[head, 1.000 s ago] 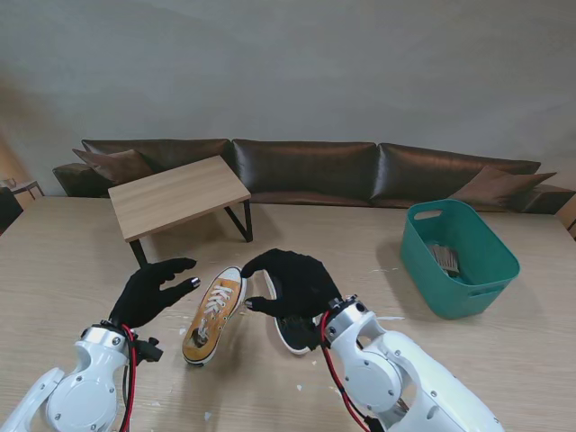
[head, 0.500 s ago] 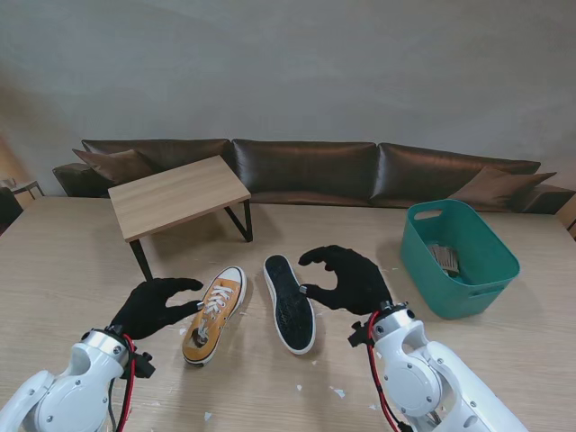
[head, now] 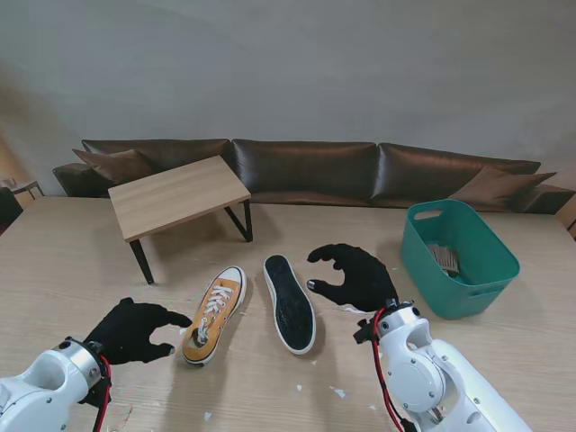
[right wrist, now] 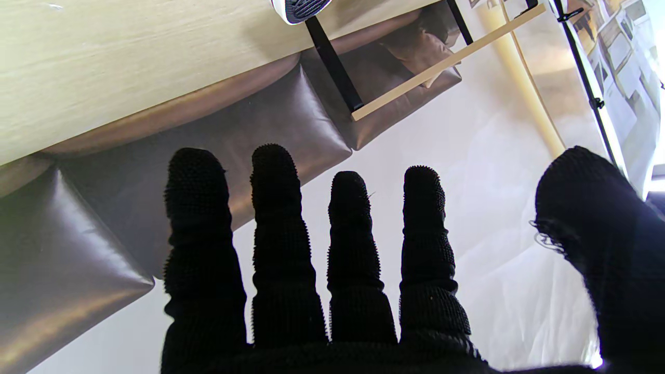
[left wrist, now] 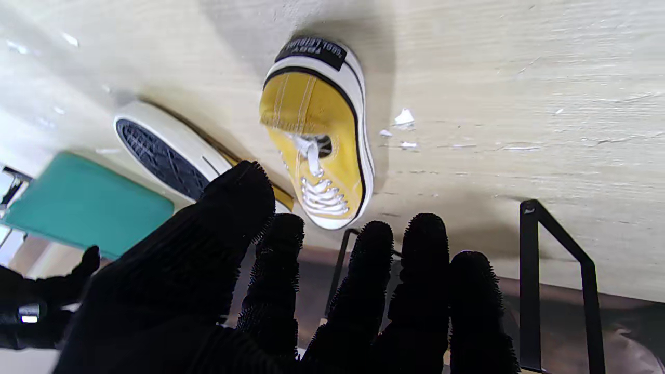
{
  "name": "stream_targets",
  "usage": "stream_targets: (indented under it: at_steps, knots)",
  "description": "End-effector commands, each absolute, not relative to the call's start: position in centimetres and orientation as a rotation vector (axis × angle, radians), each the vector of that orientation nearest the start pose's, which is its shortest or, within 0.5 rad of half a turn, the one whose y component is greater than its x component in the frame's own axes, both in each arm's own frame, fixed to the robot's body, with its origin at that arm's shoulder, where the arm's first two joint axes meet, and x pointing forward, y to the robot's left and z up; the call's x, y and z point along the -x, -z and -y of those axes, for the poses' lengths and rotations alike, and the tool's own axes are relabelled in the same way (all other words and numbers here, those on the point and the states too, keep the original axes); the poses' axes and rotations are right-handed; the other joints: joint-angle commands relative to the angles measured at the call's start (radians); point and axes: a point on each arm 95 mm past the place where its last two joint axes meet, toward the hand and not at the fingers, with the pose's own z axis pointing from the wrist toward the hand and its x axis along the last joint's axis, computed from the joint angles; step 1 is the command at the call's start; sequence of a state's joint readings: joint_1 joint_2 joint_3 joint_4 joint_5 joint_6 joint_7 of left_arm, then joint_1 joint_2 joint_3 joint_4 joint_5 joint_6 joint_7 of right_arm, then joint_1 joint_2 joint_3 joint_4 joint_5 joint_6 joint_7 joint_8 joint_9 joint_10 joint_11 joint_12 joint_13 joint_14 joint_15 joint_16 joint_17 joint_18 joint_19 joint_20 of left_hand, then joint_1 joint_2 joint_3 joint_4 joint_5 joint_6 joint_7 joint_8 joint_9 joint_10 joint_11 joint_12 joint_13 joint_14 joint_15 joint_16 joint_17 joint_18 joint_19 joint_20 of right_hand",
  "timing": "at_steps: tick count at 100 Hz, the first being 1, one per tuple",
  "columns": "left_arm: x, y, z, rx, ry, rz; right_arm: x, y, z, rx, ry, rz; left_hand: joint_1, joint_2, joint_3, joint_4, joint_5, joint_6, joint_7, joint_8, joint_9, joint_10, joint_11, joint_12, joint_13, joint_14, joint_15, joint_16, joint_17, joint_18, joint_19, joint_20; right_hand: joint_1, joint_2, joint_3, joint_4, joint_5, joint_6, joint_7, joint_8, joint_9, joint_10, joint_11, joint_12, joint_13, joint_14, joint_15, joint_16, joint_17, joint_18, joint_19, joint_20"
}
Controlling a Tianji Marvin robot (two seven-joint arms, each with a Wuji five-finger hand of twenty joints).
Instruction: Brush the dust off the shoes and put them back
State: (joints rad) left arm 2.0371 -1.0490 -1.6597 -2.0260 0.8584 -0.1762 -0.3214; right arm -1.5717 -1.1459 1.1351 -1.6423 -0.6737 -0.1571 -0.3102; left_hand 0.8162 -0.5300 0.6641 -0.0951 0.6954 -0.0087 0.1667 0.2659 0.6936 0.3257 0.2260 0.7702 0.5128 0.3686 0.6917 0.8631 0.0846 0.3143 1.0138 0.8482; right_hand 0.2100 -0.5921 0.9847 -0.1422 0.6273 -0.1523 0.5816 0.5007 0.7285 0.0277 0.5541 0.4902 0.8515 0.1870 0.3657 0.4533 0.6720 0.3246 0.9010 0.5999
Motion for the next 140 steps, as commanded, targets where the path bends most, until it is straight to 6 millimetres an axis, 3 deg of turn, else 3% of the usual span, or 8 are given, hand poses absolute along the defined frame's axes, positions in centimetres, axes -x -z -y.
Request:
stream_targets:
  at_steps: [1,22,61,83,103,113,127,140]
  knots:
    - [-29.6,28.3,-6.8,1.400,1.393,-1.703,-38.6,29.5,-5.0,1.751,2.778,1.528,0.017,-0.042,0.056,-0.002,-0.022,-0.035,-0.004,-0.018,-0.044,-0.016,0.016,0.041,-0.044,-0.021,0.048,0.031,-0.031,-0.041,0.045,0.028,0.007,0.012,0.007,0.029,0.013,-0.004,-0.013,0.009,0.011,0.007,-0.015,-0.006,0.009,-0.001,-0.008,0.000,-0.339,0.022,-0.019,0.008]
    - [-29.3,28.8,-6.0,1.425,1.306,-1.797,-38.8,29.5,-4.9,1.777,2.769,1.513,0.183,0.045,0.137,0.015,0.025,-0.079,0.039,-0.010,-0.084,-0.037,0.055,0.116,-0.091,-0.048,0.116,0.086,-0.076,-0.072,0.044,0.045,0.007,0.013,0.008,0.028,0.012,-0.004,-0.014,0.011,0.012,0.009,-0.015,-0.006,0.009,0.000,-0.007,0.001,-0.339,0.021,-0.020,0.010]
    - [-29.3,31.0,-4.9,1.402,1.211,-1.795,-38.8,29.6,-4.9,1.797,2.757,1.486,-0.018,-0.059,0.104,-0.007,-0.024,-0.027,0.015,-0.015,-0.104,-0.025,0.106,0.161,-0.089,-0.037,0.146,0.105,-0.079,-0.074,0.066,0.078,0.011,0.013,0.011,0.028,0.014,-0.002,-0.014,0.013,0.012,0.014,-0.014,-0.006,0.009,0.001,-0.005,0.002,-0.340,0.022,-0.021,0.013]
    - [-29.7,32.4,-4.2,1.409,1.179,-1.797,-38.8,29.7,-4.9,1.815,2.737,1.484,-0.065,-0.079,0.117,-0.014,0.022,-0.013,0.055,0.018,-0.095,-0.023,0.140,0.184,-0.076,-0.028,0.166,0.114,-0.077,-0.067,0.086,0.088,0.012,0.015,0.011,0.028,0.013,0.003,-0.014,0.014,0.010,0.016,-0.014,-0.006,0.008,0.001,-0.005,0.002,-0.341,0.023,-0.022,0.014]
    - [-29.7,33.6,-3.6,1.370,1.109,-1.815,-38.8,29.7,-4.9,1.827,2.724,1.476,-0.072,-0.085,0.125,-0.016,0.089,0.008,0.183,0.181,-0.077,-0.029,0.202,0.241,-0.045,-0.033,0.218,0.138,-0.055,-0.073,0.156,0.114,0.012,0.015,0.012,0.028,0.014,0.010,-0.013,0.015,0.011,0.020,-0.013,-0.006,0.009,0.002,-0.005,0.002,-0.342,0.023,-0.023,0.015]
    - [-29.8,34.2,-3.2,1.343,1.079,-1.817,-38.7,29.7,-4.9,1.832,2.716,1.471,-0.014,-0.109,0.062,-0.079,0.103,0.003,0.284,0.342,-0.058,-0.032,0.245,0.278,-0.016,-0.041,0.262,0.150,-0.032,-0.079,0.217,0.121,0.013,0.015,0.013,0.028,0.012,0.012,-0.013,0.015,0.013,0.021,-0.012,-0.006,0.008,0.003,-0.004,0.002,-0.342,0.023,-0.023,0.016]
    - [-29.9,35.2,-2.9,1.313,1.054,-1.804,-38.8,29.8,-4.9,1.834,2.711,1.467,0.072,-0.122,-0.033,-0.073,0.099,-0.010,0.447,0.431,-0.042,-0.035,0.289,0.309,0.009,-0.045,0.305,0.158,-0.013,-0.081,0.267,0.118,0.014,0.016,0.014,0.028,0.011,0.019,-0.012,0.015,0.013,0.023,-0.012,-0.006,0.009,0.003,-0.004,0.002,-0.342,0.023,-0.023,0.017]
    - [-29.9,36.1,-2.4,1.329,1.059,-1.789,-38.8,29.9,-4.9,1.841,2.705,1.469,0.082,-0.113,-0.055,-0.066,0.078,0.001,0.581,0.464,-0.040,-0.034,0.302,0.309,0.014,-0.045,0.323,0.160,-0.004,-0.081,0.277,0.123,0.013,0.018,0.014,0.028,0.007,0.030,-0.012,0.015,0.013,0.024,-0.011,-0.006,0.009,0.004,-0.003,0.002,-0.341,0.022,-0.023,0.017]
